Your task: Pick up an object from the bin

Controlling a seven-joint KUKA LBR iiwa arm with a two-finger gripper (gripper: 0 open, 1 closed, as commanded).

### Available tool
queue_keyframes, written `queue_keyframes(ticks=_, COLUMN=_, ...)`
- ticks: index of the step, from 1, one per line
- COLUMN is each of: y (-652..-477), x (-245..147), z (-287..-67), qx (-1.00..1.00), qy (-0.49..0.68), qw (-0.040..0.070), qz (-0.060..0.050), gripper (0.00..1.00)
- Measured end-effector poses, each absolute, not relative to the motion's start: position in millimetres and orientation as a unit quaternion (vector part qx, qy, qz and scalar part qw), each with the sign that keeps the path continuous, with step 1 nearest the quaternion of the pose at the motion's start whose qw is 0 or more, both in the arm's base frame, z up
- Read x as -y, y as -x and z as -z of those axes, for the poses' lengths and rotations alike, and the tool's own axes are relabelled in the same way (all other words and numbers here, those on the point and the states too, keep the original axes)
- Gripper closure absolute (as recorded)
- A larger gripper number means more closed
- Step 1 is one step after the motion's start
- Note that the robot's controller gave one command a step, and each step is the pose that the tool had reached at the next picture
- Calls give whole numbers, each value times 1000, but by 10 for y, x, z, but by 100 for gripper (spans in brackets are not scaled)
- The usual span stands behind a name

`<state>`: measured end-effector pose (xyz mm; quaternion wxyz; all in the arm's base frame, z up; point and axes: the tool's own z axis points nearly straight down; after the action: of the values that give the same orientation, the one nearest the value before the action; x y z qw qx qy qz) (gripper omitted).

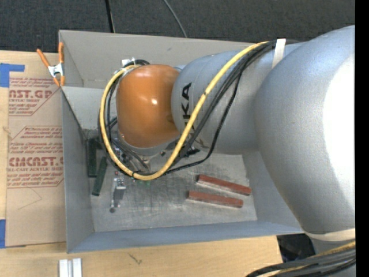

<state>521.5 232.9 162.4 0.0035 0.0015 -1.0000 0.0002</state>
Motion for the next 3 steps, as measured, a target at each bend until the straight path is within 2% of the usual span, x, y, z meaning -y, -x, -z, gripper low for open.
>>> queue_keyframes(ticks=1, y=-5239, x=-2318, z=-1668, qx=1000, qy=0, qw=0, qz=1, gripper=0)
queue_keyframes(ticks=2, y=-5556, x=-2374, z=-1455, qx=995, qy=-104, qw=-3, qz=1, gripper=0)
queue_keyframes(ticks=3, y=-5533, x=-2274, z=-919, qx=993, qy=-116, qw=-1, qz=1, gripper=0)
